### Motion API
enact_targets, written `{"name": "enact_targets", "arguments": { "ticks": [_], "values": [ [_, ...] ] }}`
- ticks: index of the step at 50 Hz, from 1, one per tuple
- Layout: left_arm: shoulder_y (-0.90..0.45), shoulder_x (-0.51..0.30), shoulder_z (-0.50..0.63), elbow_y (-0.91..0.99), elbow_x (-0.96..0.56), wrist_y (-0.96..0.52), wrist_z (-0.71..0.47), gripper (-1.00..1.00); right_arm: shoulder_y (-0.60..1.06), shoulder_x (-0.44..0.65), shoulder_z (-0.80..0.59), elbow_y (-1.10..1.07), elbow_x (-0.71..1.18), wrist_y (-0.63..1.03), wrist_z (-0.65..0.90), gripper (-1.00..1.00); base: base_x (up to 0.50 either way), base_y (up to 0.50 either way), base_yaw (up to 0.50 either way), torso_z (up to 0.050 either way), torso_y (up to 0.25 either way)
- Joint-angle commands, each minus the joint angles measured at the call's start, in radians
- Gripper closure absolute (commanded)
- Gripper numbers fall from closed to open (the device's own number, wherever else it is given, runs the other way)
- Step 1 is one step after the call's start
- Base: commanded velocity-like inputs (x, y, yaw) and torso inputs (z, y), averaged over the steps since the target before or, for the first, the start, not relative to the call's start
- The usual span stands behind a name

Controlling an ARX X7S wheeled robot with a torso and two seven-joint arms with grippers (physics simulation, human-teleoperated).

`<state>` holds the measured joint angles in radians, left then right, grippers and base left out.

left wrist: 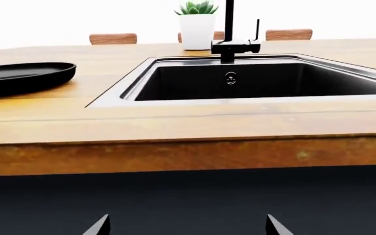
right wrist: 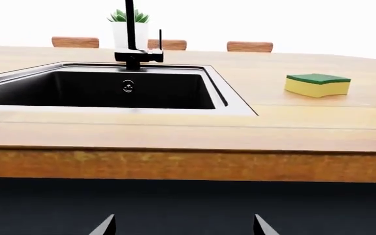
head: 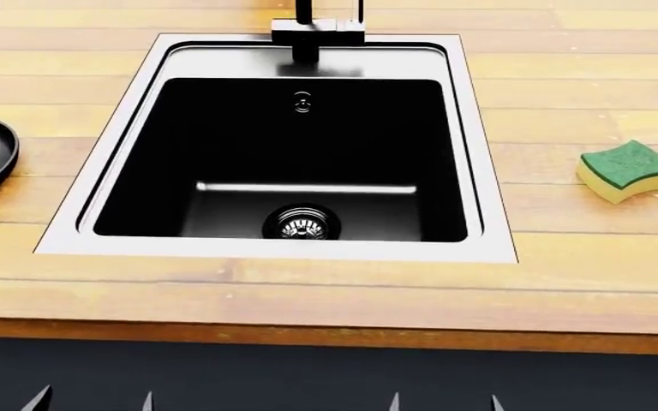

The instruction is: Pick the pan and sponge and place them into the sink. Then turn on the water.

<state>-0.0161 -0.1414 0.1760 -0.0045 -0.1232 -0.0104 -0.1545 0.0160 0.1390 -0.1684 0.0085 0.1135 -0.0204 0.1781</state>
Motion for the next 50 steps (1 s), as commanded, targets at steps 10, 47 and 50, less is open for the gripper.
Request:
{"name": "enact_targets", "arguments": {
  "ticks": [10, 47, 50],
  "values": [
    [-0.009, -0.009, 0.016, -0.003, -0.02, -0.003, -0.008, -1.0, 0.004, 0.012, -0.016, 0.004, 0.014, -0.003, 0.011, -1.0, 0.0, 0.0, 0.0, 0.03, 0.0],
    [-0.346, -0.121, -0.152, 0.769, -0.213, -1.035, -0.106, -1.0, 0.434, 0.201, 0.157, -0.632, 0.302, 0.94, 0.064, -1.0, 0.0, 0.0, 0.0, 0.0, 0.0],
    [-0.39, -0.139, -0.182, 0.758, -0.216, -1.092, -0.114, -1.0, 0.493, 0.225, 0.138, -0.614, 0.289, 0.966, 0.063, -1.0, 0.0, 0.0, 0.0, 0.0, 0.0]
  ]
}}
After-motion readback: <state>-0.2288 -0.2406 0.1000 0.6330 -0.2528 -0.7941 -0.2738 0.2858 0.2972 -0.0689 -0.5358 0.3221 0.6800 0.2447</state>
